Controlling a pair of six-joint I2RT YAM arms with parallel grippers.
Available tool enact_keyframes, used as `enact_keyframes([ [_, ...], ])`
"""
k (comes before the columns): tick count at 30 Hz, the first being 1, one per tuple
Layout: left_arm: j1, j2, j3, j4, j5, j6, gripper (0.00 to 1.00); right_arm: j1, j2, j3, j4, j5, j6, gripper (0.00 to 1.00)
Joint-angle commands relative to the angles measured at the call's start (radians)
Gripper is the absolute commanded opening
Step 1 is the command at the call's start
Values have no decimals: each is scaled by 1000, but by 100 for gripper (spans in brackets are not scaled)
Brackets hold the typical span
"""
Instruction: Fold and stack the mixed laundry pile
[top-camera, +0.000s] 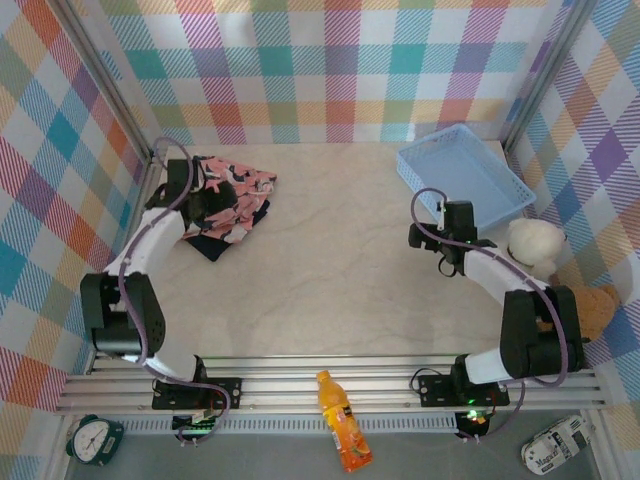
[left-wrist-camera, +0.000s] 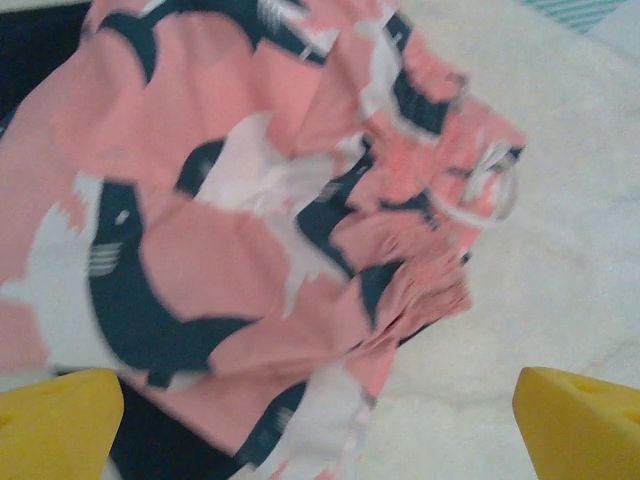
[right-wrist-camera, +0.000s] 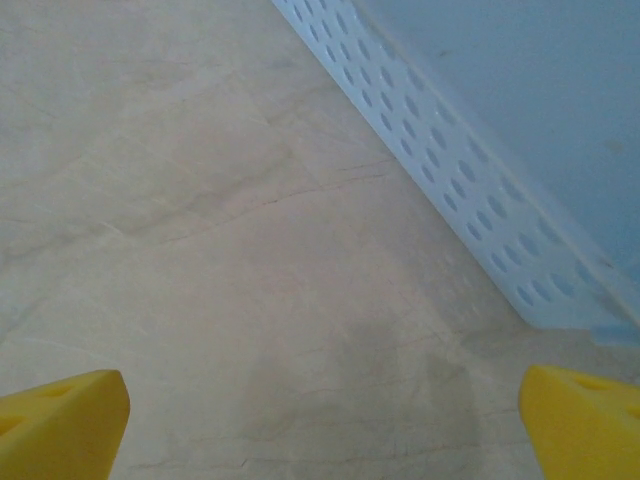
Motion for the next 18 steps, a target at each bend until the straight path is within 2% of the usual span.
enact_keyframes([
  [1,-8,-37,-158,128,-85,66,100,-5,36,9,194,-21,-87,99],
  [3,-21,-79,-273,255,-115,108,100,-3,58,-16,248,8,-144,99],
  [5,-37,-120,-388,403,-167,142,100,-6,55,-119,436,46,-175,100],
  [7,-37,-138,-471,524,-186,147,100,-21,46,-181,540,38,-165,99],
  [10,-37,-112,-543,675,-181,159,100,-49,68,-256,696,-52,-164,99],
  [13,-43,-74,-582,782,-199,207,100,-125,88,-271,737,-196,-122,99],
  [16,-42,-41,-654,963,-233,225,100,-142,110,-327,854,-229,-116,99],
  [18,-54,-26,-668,998,-240,237,100,-141,106,-325,842,-225,-120,100],
])
